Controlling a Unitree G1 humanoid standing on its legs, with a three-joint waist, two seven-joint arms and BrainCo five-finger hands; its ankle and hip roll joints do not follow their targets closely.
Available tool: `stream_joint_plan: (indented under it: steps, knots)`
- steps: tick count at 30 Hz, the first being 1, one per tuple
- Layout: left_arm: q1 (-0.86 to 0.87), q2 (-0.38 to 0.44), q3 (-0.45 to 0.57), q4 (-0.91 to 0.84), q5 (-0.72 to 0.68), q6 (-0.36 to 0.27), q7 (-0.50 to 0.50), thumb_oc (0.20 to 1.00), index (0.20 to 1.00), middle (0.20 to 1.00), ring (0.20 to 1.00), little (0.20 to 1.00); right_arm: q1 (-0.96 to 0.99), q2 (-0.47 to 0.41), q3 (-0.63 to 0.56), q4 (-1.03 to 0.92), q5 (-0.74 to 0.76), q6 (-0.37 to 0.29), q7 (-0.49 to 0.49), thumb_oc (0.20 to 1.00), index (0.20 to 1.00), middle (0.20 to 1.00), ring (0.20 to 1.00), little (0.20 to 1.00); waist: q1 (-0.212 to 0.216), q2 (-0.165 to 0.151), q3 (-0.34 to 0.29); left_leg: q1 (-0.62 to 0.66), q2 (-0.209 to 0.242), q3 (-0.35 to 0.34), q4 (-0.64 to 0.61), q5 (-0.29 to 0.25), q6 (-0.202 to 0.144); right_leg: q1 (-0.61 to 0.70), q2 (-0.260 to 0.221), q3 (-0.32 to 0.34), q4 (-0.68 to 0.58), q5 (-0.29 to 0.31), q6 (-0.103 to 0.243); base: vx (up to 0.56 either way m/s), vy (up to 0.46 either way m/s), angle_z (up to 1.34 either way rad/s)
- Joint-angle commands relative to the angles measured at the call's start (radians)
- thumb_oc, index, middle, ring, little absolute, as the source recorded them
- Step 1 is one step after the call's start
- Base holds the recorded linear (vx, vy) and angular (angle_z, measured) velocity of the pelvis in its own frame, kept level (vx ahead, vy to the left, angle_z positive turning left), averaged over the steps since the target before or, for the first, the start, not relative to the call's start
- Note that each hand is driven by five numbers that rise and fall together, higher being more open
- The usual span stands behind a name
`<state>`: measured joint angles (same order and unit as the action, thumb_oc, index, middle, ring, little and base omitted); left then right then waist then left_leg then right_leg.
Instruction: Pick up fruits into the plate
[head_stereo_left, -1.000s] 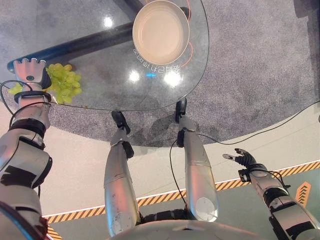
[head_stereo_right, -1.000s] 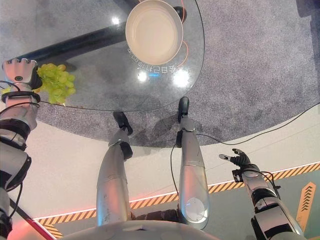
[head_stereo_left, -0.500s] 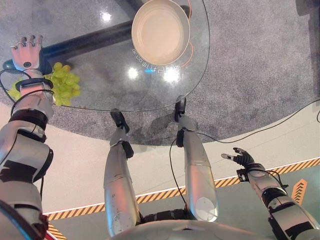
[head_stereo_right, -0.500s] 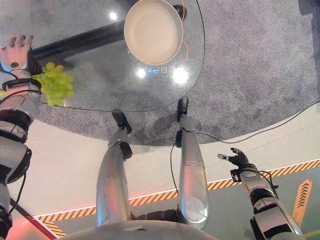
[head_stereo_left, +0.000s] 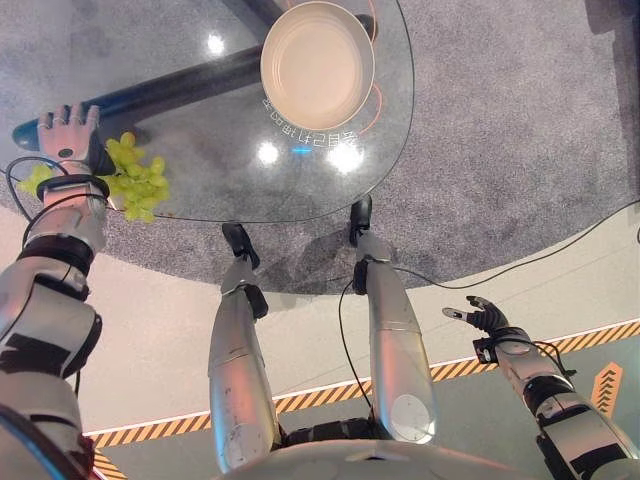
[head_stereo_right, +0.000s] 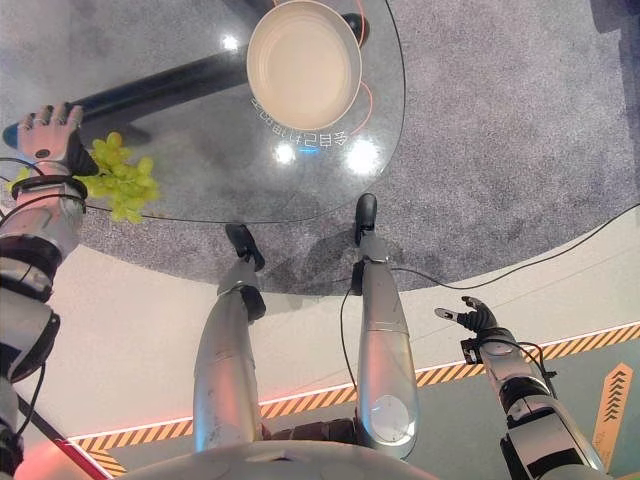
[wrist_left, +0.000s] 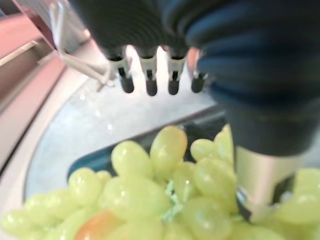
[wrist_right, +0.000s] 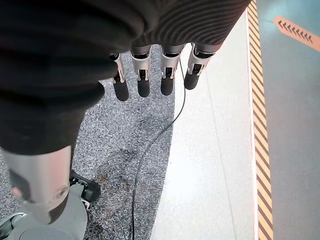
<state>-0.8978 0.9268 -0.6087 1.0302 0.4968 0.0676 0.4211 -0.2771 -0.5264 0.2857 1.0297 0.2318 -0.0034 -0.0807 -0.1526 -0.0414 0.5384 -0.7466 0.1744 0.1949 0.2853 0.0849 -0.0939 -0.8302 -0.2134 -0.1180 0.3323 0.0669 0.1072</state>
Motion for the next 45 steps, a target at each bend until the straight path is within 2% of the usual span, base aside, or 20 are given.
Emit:
stream_joint_plan:
  steps: [1,2,3,4,7,12,15,17,21,28,33,34,36,39,40,41,42,43,45]
  knots:
    - [0.085,0.068,0.118,-0.057,-0.105,0.008,0.071,1.000,1.000,1.000,1.000,1.000,0.148,-0.052,-0.050,-0.039,-0.017,0.035,-0.019,1.000,1.000,1.000,1.000,1.000,0.013,0.039,-0.018,-0.058,-0.114,0.021,0.082,-0.106,0.019,0.004,0.069,-0.035,-0.032,-0.015,-0.017,0.00,0.000,0.00]
    - [0.118,0.077,0.156,-0.097,-0.157,0.014,0.143,1.000,1.000,1.000,1.000,1.000,0.171,-0.049,-0.052,-0.039,-0.026,0.037,-0.018,1.000,1.000,1.000,1.000,1.000,0.022,0.049,-0.018,-0.031,-0.115,0.008,0.090,-0.140,0.011,0.032,0.071,-0.032,-0.021,-0.050,-0.009,-0.06,0.007,0.00]
    - [0.140,0.084,0.233,-0.154,-0.246,0.016,0.229,1.000,1.000,1.000,1.000,1.000,0.178,-0.043,-0.060,-0.041,-0.035,0.034,-0.017,1.000,1.000,1.000,1.000,1.000,0.027,0.052,-0.018,-0.049,-0.123,0.014,0.073,-0.104,0.021,0.016,0.065,-0.040,-0.034,-0.023,-0.019,0.00,0.000,0.00]
    - [0.157,0.078,0.283,-0.193,-0.287,0.011,0.276,1.000,1.000,1.000,1.000,1.000,0.190,-0.034,-0.060,-0.041,-0.039,0.033,-0.019,1.000,1.000,1.000,1.000,1.000,0.033,0.054,-0.018,-0.043,-0.126,0.011,0.069,-0.105,0.022,0.024,0.064,-0.043,-0.034,-0.028,-0.020,-0.07,-0.026,0.04]
    - [0.188,0.056,0.373,-0.252,-0.333,-0.018,0.351,1.000,1.000,1.000,1.000,1.000,0.211,-0.012,-0.058,-0.056,-0.045,0.038,-0.024,1.000,1.000,1.000,1.000,1.000,0.046,0.053,-0.018,-0.027,-0.134,0.001,0.056,-0.105,0.025,0.045,0.065,-0.052,-0.039,-0.035,-0.021,-0.01,-0.051,0.07]
    - [0.212,0.031,0.428,-0.310,-0.290,-0.044,0.373,1.000,1.000,1.000,1.000,1.000,0.210,0.005,-0.048,-0.089,-0.048,0.074,-0.029,1.000,1.000,1.000,1.000,1.000,0.058,0.039,-0.018,-0.003,-0.135,-0.009,0.040,-0.098,0.024,0.076,0.070,-0.067,-0.043,-0.040,-0.025,-0.02,-0.048,0.05]
    - [0.209,0.031,0.435,-0.328,-0.324,-0.056,0.379,1.000,1.000,1.000,1.000,1.000,0.210,0.007,-0.051,-0.076,-0.054,0.073,-0.016,1.000,1.000,1.000,1.000,1.000,0.061,0.033,-0.018,0.010,-0.133,-0.009,0.032,-0.098,0.026,0.086,0.074,-0.069,-0.045,-0.042,-0.025,0.00,-0.024,0.02]
    - [0.207,0.027,0.440,-0.334,-0.300,-0.067,0.357,1.000,1.000,1.000,1.000,1.000,0.211,0.009,-0.052,-0.073,-0.061,0.080,-0.008,1.000,1.000,1.000,1.000,1.000,0.063,0.028,-0.018,0.022,-0.133,-0.007,0.025,-0.098,0.028,0.098,0.077,-0.072,-0.048,-0.044,-0.025,-0.01,-0.035,0.02]
    - [0.209,0.059,0.397,-0.333,-0.155,-0.016,0.262,1.000,1.000,1.000,1.000,1.000,0.213,0.004,-0.061,-0.072,-0.066,0.080,-0.004,1.000,1.000,1.000,1.000,1.000,0.060,0.028,-0.018,0.030,-0.134,-0.003,0.023,-0.096,0.030,0.106,0.079,-0.071,-0.054,-0.038,-0.027,0.00,0.000,0.00]
    - [0.202,0.121,0.272,-0.320,0.127,0.024,0.167,1.000,1.000,1.000,1.000,1.000,0.197,-0.021,-0.080,-0.055,-0.080,0.076,0.000,1.000,1.000,1.000,1.000,1.000,0.047,0.045,-0.018,0.014,-0.134,0.009,0.028,-0.093,0.034,0.084,0.079,-0.060,-0.055,-0.026,-0.024,0.00,0.014,0.00]
    - [0.159,0.140,0.183,-0.319,0.176,0.042,0.111,1.000,1.000,1.000,1.000,1.000,0.179,-0.033,-0.081,-0.038,-0.070,0.073,-0.003,1.000,1.000,1.000,1.000,1.000,0.039,0.051,-0.018,-0.006,-0.133,0.018,0.040,-0.098,0.036,0.061,0.077,-0.057,-0.049,-0.023,-0.022,0.00,0.003,-0.01]
    - [0.136,0.144,0.149,-0.311,0.199,0.053,0.059,1.000,1.000,1.000,1.000,1.000,0.173,-0.035,-0.081,-0.032,-0.070,0.075,-0.005,1.000,1.000,1.000,1.000,1.000,0.035,0.052,-0.018,-0.011,-0.132,0.021,0.044,-0.099,0.036,0.054,0.077,-0.055,-0.049,-0.021,-0.020,0.00,0.016,-0.03]
    - [0.118,0.143,0.117,-0.291,0.198,0.055,0.024,1.000,1.000,1.000,1.000,1.000,0.168,-0.042,-0.083,-0.027,-0.064,0.074,-0.004,1.000,1.000,1.000,1.000,1.000,0.030,0.051,-0.018,-0.020,-0.132,0.024,0.049,-0.101,0.036,0.045,0.077,-0.052,-0.050,-0.016,-0.018,0.00,0.011,-0.02]
    - [0.096,0.126,0.071,-0.200,0.201,0.043,-0.005,1.000,1.000,1.000,1.000,1.000,0.160,-0.051,-0.085,-0.013,-0.062,0.068,0.000,1.000,1.000,1.000,1.000,1.000,0.020,0.047,-0.018,-0.031,-0.129,0.031,0.061,-0.105,0.037,0.031,0.077,-0.046,-0.045,-0.012,-0.016,0.03,0.017,-0.01]
    - [0.100,0.114,0.047,-0.152,0.211,0.029,-0.027,1.000,1.000,1.000,1.000,1.000,0.166,-0.053,-0.081,-0.009,-0.064,0.071,0.000,1.000,1.000,1.000,1.000,1.000,0.017,0.047,-0.018,-0.011,-0.125,0.024,0.076,-0.140,0.028,0.049,0.083,-0.038,-0.033,-0.040,-0.006,0.01,0.034,-0.02]
    - [0.091,0.114,0.048,-0.145,0.210,0.027,-0.031,1.000,1.000,1.000,1.000,1.000,0.155,-0.055,-0.085,-0.008,-0.064,0.070,0.000,1.000,1.000,1.000,1.000,1.000,0.013,0.045,-0.018,-0.037,-0.127,0.036,0.069,-0.107,0.036,0.023,0.079,-0.041,-0.043,-0.009,-0.015,0.01,0.030,-0.04]
    - [0.092,0.110,0.040,-0.124,0.207,0.022,-0.037,1.000,1.000,1.000,1.000,1.000,0.153,-0.058,-0.086,-0.004,-0.065,0.069,0.004,1.000,1.000,1.000,1.000,1.000,0.011,0.044,-0.018,-0.039,-0.125,0.037,0.072,-0.108,0.035,0.021,0.079,-0.039,-0.043,-0.007,-0.015,0.01,0.020,-0.06]
    - [0.102,0.104,0.029,-0.111,0.209,0.017,-0.046,1.000,1.000,1.000,1.000,1.000,0.163,-0.057,-0.082,0.001,-0.065,0.066,0.002,1.000,1.000,1.000,1.000,1.000,0.013,0.046,-0.018,-0.015,-0.120,0.028,0.085,-0.145,0.026,0.043,0.083,-0.034,-0.029,-0.039,-0.004,0.08,0.031,-0.06]
    - [0.102,0.096,0.013,-0.095,0.199,0.029,-0.073,1.000,1.000,1.000,1.000,1.000,0.159,-0.058,-0.078,0.009,-0.060,0.060,-0.002,1.000,1.000,1.000,1.000,1.000,0.011,0.045,-0.018,-0.021,-0.118,0.029,0.092,-0.147,0.026,0.037,0.083,-0.031,-0.027,-0.038,-0.004,0.04,0.015,-0.02]
